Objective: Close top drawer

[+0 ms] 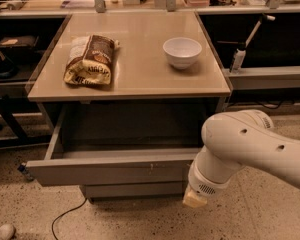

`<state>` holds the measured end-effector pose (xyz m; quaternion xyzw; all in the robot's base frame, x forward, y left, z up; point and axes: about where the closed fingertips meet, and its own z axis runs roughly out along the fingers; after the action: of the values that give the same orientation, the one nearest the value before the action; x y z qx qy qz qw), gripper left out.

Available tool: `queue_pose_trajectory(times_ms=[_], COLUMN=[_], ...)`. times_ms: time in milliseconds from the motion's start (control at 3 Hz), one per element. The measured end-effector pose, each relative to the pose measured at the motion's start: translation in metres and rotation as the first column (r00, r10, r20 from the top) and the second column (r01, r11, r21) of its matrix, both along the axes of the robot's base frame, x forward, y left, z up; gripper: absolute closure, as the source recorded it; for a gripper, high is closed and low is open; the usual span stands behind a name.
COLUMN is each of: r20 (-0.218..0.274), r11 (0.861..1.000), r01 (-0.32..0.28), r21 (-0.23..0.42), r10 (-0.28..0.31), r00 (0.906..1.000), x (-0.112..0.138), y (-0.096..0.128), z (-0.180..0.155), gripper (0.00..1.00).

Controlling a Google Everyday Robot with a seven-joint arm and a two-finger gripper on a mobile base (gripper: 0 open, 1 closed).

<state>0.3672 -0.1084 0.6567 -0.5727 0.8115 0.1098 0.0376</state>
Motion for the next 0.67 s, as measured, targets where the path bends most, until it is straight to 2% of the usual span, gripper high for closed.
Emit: queue_pose_trajectory(times_ms=[667], r20=[0.063], r11=[0.999], r01=[-0.039], r21=[-0.019], r10=[0.04], r00=[0.9972], x=[0.05], y=[0.02], z=[0.012], gripper=[1.0])
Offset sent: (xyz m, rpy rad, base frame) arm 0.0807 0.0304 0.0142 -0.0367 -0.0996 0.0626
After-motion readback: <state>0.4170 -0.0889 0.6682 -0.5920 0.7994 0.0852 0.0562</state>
